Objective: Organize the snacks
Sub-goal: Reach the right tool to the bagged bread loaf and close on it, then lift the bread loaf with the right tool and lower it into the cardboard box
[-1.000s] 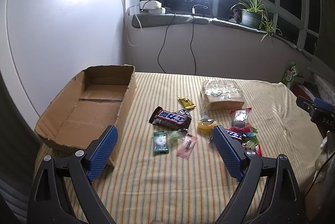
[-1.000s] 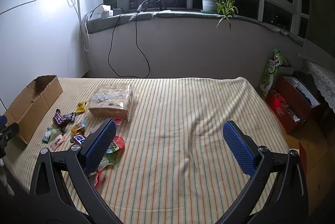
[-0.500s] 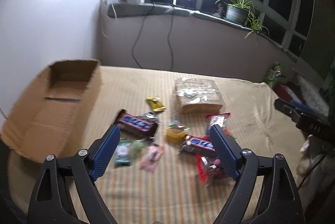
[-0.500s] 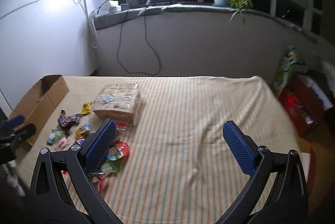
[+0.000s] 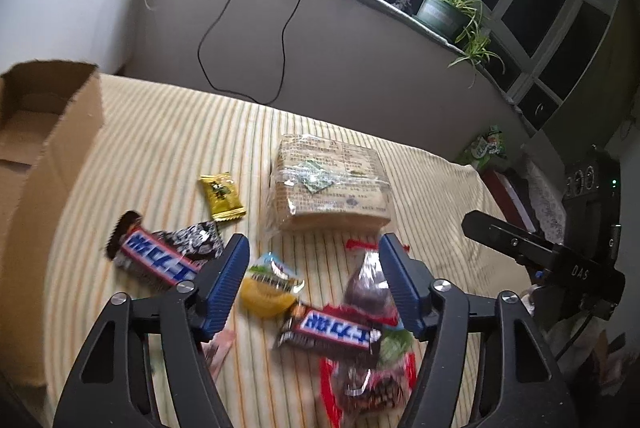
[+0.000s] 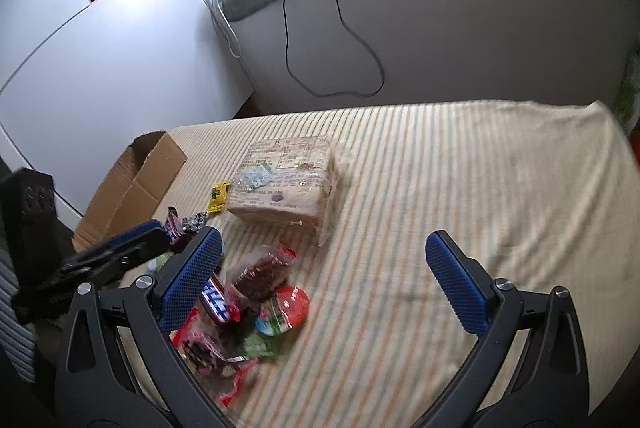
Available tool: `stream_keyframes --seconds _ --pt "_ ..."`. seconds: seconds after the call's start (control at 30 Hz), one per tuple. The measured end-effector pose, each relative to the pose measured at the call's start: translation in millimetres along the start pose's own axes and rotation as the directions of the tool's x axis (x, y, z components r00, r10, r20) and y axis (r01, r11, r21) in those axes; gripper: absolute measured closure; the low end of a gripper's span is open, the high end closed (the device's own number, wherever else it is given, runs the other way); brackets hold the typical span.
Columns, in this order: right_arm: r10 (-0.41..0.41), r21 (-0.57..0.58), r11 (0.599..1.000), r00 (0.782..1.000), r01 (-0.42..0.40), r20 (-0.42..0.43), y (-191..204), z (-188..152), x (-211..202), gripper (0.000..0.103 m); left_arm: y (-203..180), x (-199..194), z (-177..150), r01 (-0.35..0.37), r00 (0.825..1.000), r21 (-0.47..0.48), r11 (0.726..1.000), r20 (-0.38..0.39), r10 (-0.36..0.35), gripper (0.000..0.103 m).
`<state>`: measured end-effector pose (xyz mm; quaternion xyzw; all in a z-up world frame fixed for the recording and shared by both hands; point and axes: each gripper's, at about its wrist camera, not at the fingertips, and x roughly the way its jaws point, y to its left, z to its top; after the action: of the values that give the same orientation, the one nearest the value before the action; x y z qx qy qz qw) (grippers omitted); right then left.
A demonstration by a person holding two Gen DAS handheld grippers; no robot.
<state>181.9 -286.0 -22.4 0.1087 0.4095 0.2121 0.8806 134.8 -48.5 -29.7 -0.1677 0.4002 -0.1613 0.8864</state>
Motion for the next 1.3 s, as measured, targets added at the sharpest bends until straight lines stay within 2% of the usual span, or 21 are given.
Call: stream_keyframes --seconds 0.3,0.4,0.57,0.73,0.8,0.9,1.07,1.3 --pt "0.071 0.085 0.994 0.994 -0.064 -0.085 -10.7 21.5 54.1 0.000 8.4 32.5 12.2 0.006 0.998 -0.009 1.000 -0.056 -0.007 0.050" --pt "0.079 0.099 0.993 0.991 -0.068 -0.111 -11.1 26.0 70.8 0.010 7.9 38.2 14.1 0.013 0.997 -0.005 1.000 -0.072 -0.013 0.053" --pt "0.116 0.133 0.986 0.982 -0.096 -0.150 -13.4 26.8 89.4 0.015 10.0 49.9 15.5 0.010 0.996 -0.006 1.000 -0.093 -0.010 0.054" --pt "0.151 0.163 0.979 0.972 -0.122 -0.179 -15.1 26.2 102.7 0.028 9.6 54.8 20.6 0.013 0.996 0.002 1.000 -0.091 -0.013 0.055" --pt "0.166 0.174 0.976 0.968 -0.134 -0.190 -15.6 26.2 107.1 0.034 8.3 55.9 21.5 0.019 0.995 0.013 1.000 -0.095 -0.018 0.062" --pt "0.183 0.167 0.974 0.962 -0.151 -0.202 -10.4 26.3 111.3 0.044 7.2 56.8 18.0 0.017 0.995 0.033 0.999 -0.104 -0.013 0.063" --pt "0.151 0.138 0.983 0.968 -0.124 -0.203 0.4 28.5 112.9 0.044 6.3 53.5 18.5 0.014 0.995 0.040 0.999 -0.097 -0.010 0.063" --pt "0.151 0.123 0.984 0.970 -0.129 -0.189 12.0 32.3 109.4 0.047 -1.5 40.4 19.8 0.009 0.998 0.060 0.998 -0.063 -0.005 0.063"
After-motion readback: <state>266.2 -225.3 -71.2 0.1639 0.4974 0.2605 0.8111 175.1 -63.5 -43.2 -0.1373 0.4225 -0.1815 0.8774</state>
